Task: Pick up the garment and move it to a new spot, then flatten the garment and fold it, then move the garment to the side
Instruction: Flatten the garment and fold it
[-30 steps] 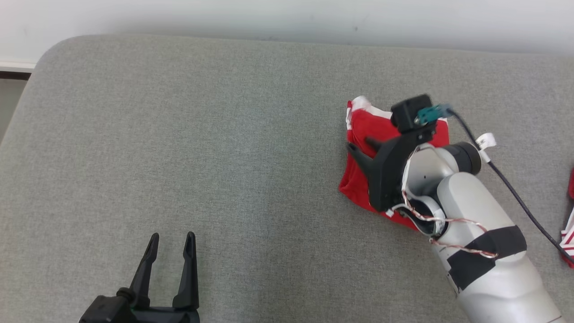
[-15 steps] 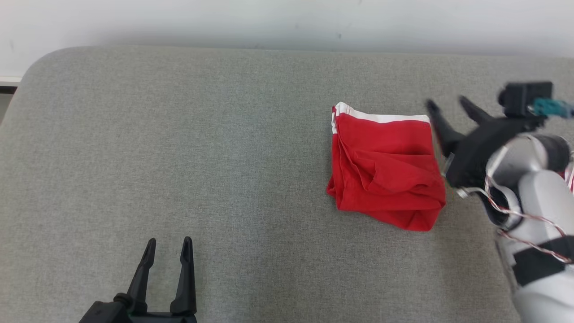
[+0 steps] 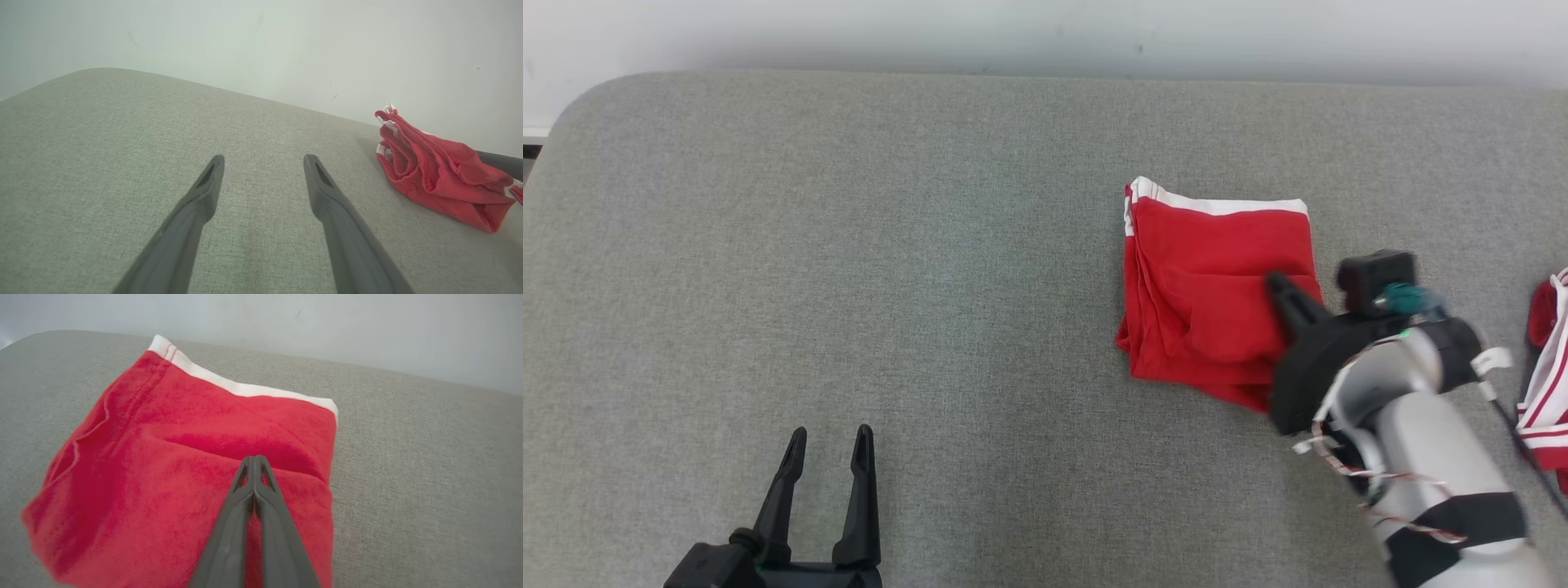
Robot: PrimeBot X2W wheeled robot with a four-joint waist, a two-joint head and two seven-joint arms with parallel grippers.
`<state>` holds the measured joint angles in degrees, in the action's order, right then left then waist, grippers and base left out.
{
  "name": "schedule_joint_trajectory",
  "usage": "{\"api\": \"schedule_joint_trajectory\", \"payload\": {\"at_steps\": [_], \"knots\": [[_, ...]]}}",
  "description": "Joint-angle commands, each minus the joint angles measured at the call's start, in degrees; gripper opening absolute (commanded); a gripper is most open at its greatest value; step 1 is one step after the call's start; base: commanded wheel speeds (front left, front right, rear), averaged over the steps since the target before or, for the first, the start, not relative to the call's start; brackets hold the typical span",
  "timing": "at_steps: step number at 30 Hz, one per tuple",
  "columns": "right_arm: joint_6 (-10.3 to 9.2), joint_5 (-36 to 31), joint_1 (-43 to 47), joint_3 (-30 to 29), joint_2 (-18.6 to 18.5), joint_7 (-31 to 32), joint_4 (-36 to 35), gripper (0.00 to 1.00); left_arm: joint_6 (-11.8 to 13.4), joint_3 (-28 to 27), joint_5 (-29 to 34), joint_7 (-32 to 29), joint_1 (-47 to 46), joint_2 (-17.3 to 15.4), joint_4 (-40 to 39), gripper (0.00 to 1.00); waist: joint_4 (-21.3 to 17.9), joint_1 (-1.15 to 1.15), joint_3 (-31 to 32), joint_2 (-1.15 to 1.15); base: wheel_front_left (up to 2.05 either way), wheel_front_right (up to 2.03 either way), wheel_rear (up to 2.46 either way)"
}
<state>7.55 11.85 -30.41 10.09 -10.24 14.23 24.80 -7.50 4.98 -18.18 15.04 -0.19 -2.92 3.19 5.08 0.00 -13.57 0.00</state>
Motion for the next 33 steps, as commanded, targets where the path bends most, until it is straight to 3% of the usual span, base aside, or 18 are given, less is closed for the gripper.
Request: {"api": "schedule_joint_trajectory", "payload": {"at_steps": [1, 13, 20, 24, 32, 33], "knots": [[-0.17, -0.17, 0.80, 0.90, 1.00, -0.96, 0.29, 0.00, 0.06, -0.16, -0.26, 0.16, -0.57, 0.04, 0.07, 1.00, 0.02, 0.00, 0.03, 0.00, 0.00, 0.00, 0.00], [-0.17, -2.54, 3.47, 9.73, 5.98, -7.88, 4.99, 0.00, 0.06, -0.53, -0.35, 0.16, 0.13, 0.03, -0.22, 1.00, -0.24, 0.00, 0.32, 0.00, 0.00, 0.00, 0.00], [-0.17, 1.64, 2.29, 15.43, 7.44, -11.33, 8.36, 0.00, 0.06, -0.65, -0.41, 0.16, -0.07, 0.04, -0.10, 1.00, -0.96, 0.00, 0.52, 0.00, 0.00, 0.00, 0.00], [-0.17, 8.62, 2.49, 19.06, 7.25, -13.74, 6.34, 0.00, 0.06, -1.25, -0.38, 0.16, 0.40, 0.04, -0.08, 1.00, -1.78, 0.00, 1.27, 0.00, 0.00, 0.00, 0.00], [-0.17, 13.18, 6.03, 17.30, 7.31, -19.64, 1.28, 0.00, 0.06, -3.11, 0.06, 0.16, 1.55, 0.04, -0.57, 1.00, -4.30, 0.00, 3.80, 0.00, 0.00, 0.00, 0.00], [-0.17, 12.55, 6.80, 16.34, 7.33, -20.69, 0.24, 0.36, 0.06, -3.39, 0.16, 0.16, 1.69, 0.03, -0.79, 1.00, -4.72, 0.00, 4.21, 0.00, 0.00, 0.00, 0.00]]}}
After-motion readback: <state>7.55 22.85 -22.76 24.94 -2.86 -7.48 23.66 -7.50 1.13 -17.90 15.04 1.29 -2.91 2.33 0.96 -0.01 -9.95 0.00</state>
